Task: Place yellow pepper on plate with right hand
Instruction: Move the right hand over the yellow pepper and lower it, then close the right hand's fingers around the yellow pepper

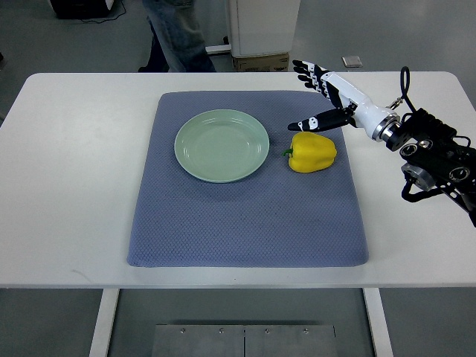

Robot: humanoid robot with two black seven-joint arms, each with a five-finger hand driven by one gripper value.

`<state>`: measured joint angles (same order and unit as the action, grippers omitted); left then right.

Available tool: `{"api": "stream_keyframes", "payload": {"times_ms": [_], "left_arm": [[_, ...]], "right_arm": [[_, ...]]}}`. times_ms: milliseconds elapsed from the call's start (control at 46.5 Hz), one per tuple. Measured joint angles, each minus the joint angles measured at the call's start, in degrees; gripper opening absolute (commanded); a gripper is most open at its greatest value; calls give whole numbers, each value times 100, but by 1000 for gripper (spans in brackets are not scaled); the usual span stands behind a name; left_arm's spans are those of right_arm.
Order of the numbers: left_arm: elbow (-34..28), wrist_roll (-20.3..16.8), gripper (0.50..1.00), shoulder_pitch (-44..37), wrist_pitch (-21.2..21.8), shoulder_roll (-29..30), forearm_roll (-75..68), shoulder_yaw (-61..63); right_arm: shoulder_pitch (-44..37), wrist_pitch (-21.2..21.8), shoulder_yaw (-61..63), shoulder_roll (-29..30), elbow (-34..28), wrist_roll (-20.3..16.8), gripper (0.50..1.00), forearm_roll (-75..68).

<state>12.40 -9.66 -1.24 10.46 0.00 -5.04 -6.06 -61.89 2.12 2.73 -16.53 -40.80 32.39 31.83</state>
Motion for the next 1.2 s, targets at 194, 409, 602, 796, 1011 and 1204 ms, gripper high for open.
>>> {"api": "stream_keyframes", "payload": {"times_ms": [194, 409, 602, 796, 1011, 1204], "left_arm": [[3, 0, 1000, 0, 0, 0, 0, 0], [-1, -1, 1000, 1, 0, 0, 1, 0], [-1, -4, 1000, 1, 0, 0, 2, 0], [-1, -3, 1000, 0, 0, 0, 0, 0], [-1, -1, 1000, 1, 0, 0, 1, 0], [1, -1, 1000, 0, 0, 0, 1, 1]], "right_arm": [[-86, 63, -48, 1, -192, 27, 1000, 402], [-254, 98, -495, 1, -182, 28, 996, 568], [-252, 16, -771, 1, -116, 31, 995, 612], [-224, -45, -893, 10, 197, 32, 991, 614], [-186, -56, -1063, 19, 310, 94, 989, 614], [-95, -126, -1185, 50, 359, 182, 987, 615]]}}
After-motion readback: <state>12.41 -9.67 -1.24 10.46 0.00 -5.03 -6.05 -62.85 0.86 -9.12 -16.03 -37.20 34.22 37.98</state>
